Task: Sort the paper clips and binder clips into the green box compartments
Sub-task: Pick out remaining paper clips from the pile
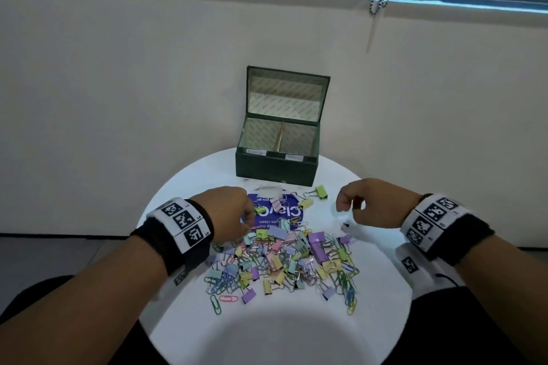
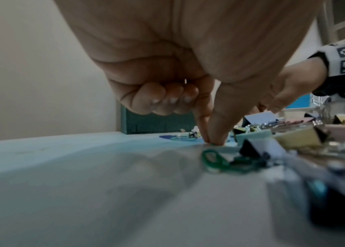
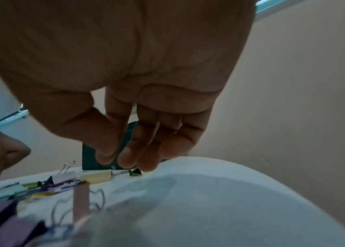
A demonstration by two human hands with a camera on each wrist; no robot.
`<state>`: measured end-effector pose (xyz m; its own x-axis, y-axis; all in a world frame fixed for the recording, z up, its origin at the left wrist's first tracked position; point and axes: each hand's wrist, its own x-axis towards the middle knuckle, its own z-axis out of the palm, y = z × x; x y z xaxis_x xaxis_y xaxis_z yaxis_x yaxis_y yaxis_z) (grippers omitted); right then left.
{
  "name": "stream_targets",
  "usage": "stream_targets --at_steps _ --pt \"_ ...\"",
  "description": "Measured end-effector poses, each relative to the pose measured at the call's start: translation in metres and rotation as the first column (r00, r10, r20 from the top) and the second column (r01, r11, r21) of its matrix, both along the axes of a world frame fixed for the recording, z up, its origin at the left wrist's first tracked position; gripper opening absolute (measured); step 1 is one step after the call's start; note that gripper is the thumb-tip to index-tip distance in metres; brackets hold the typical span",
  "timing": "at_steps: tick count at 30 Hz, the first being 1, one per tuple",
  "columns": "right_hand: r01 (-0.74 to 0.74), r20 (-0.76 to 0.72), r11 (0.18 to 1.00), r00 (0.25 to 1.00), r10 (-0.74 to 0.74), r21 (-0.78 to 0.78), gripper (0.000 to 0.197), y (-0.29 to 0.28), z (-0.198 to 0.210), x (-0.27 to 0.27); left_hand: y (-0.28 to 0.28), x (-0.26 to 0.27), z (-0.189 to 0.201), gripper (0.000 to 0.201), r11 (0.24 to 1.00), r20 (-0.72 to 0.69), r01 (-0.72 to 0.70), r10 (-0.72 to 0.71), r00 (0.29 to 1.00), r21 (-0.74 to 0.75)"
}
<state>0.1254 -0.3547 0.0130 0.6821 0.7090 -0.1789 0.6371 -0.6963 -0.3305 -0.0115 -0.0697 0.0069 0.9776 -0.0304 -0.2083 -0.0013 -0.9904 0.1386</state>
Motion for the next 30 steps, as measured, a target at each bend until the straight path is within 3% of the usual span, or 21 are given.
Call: stream_targets --at_steps 4,8,13,17,22,26,30 --pt "0.011 -0.126 1.0 0.992 -0.008 0.023 0.026 -0.013 -0.013 -0.011 -0.003 0.001 0.0 0.007 0.999 -0.019 -0.014 0.015 1.0 0.031" --pt "0.012 -0.033 0.999 0.999 -0.011 0.044 0.019 -0.007 -0.022 -0.007 -0.001 0.004 -0.003 0.01 0.996 -0.015 -0.034 0.035 0.999 0.082" --pt "0.091 0.044 0.975 0.994 -0.102 0.204 0.023 -0.012 -0.02 -0.009 0.003 0.006 -0.004 0.008 0.998 0.034 -0.044 0.043 0.999 0.04" --pt "0.046 -0.035 0.994 0.998 -0.043 0.095 0.034 -0.028 -0.026 -0.015 0.004 0.014 0.006 0.01 0.997 0.064 -0.073 0.072 0.995 0.018" --pt "0.052 -0.08 0.987 0.996 -0.04 0.151 0.045 -0.04 -0.032 -0.013 -0.013 0.052 0.046 0.014 0.997 0.148 -0.069 0.072 0.986 -0.028" --pt "0.026 -0.084 0.992 0.996 -0.016 0.126 0.04 -0.034 -0.031 -0.014 -0.03 0.101 0.062 0.011 0.989 0.272 -0.119 0.139 0.952 -0.091" --pt "0.019 -0.065 0.997 0.998 -0.014 0.073 0.03 -0.024 -0.03 -0.013 -0.041 0.13 0.058 0.018 0.975 0.261 -0.145 0.186 0.947 -0.167"
